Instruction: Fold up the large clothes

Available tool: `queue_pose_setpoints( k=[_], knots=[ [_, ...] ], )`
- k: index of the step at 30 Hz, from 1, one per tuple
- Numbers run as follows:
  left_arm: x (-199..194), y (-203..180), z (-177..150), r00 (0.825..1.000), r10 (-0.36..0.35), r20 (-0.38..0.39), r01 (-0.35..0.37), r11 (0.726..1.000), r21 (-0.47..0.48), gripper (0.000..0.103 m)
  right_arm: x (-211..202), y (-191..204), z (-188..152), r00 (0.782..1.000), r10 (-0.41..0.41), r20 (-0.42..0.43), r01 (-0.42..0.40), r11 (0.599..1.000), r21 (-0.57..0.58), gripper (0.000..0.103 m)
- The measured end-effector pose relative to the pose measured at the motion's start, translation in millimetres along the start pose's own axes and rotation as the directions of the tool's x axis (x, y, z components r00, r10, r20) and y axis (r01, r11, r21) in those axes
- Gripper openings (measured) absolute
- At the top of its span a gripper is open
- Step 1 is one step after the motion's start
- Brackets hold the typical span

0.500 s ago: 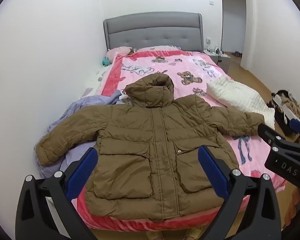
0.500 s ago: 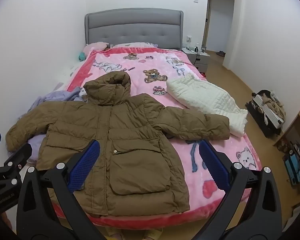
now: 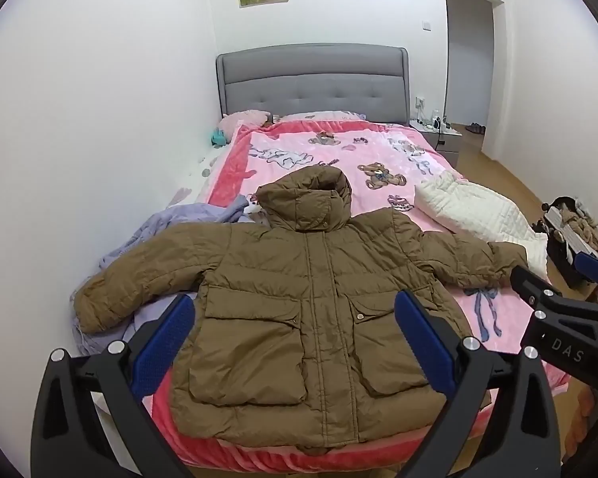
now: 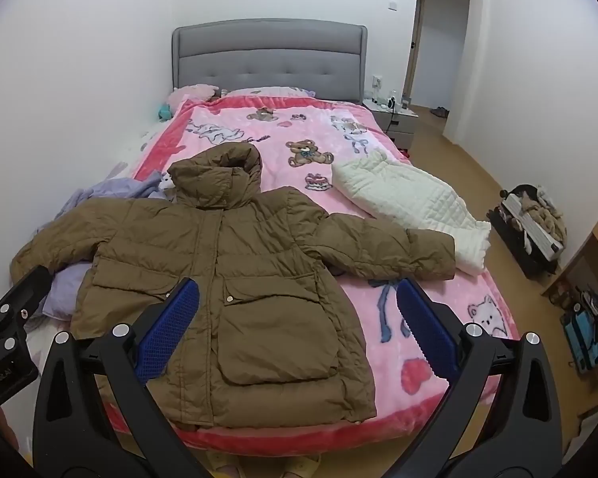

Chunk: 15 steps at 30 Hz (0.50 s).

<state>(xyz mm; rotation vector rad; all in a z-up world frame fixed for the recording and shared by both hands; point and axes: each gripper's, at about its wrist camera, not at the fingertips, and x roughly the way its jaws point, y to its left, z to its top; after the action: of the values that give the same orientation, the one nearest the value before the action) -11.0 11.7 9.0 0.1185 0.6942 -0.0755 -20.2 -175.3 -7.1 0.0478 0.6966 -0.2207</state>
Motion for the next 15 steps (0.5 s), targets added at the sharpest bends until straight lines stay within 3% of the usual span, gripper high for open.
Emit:
queue_pose_setpoints(
  k=[15],
  knots=[
    [10.6,-5.4,0.0,1.0,-0.012,-0.025,0.012,1.0,0.028,0.099,5.0,4.0,1.6,0.999,-0.003,-0.035,0.002,1.0,-0.005,0.095]
  ],
)
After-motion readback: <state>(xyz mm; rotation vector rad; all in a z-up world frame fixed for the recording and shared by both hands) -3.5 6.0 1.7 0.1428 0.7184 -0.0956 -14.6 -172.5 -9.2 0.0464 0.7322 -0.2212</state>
